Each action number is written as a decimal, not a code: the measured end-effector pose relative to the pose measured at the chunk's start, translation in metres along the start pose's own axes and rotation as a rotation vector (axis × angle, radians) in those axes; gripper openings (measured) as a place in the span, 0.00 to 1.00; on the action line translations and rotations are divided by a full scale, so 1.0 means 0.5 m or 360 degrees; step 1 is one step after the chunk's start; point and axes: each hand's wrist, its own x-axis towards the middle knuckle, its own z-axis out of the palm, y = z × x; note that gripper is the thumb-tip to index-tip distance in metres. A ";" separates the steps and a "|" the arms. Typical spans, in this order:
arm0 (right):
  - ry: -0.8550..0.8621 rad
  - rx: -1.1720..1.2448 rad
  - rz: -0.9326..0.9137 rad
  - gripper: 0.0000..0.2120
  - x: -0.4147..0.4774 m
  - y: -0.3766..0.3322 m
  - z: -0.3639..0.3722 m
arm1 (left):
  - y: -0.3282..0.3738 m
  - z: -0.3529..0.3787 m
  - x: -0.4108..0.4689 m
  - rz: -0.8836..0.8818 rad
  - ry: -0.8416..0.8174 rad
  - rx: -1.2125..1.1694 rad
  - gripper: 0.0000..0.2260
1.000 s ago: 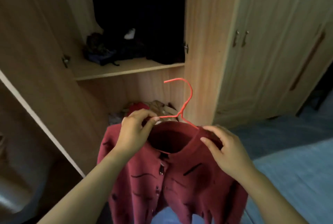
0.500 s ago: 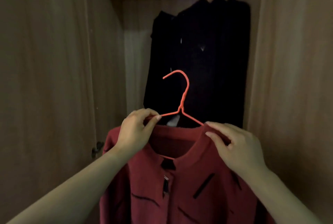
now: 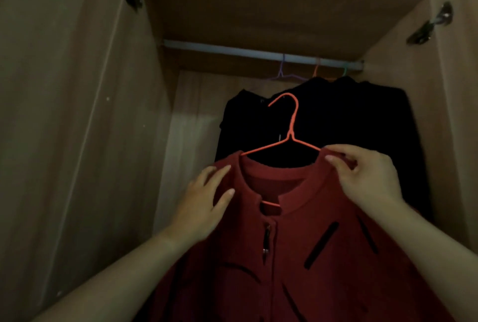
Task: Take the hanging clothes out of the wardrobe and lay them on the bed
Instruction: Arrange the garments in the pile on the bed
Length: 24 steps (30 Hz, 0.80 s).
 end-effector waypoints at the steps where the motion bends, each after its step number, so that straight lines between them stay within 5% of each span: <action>1: 0.0030 0.0003 0.0013 0.09 0.032 0.000 0.025 | -0.025 0.017 0.030 0.0023 0.0007 0.0016 0.33; 9: 0.0204 -0.0106 -0.0081 0.08 0.238 -0.025 0.221 | -0.137 0.102 0.260 -0.0003 0.0313 -0.0136 0.24; 24: 0.0205 -0.0176 0.0031 0.09 0.606 -0.010 0.436 | -0.246 0.199 0.613 0.0225 0.0325 -0.0072 0.25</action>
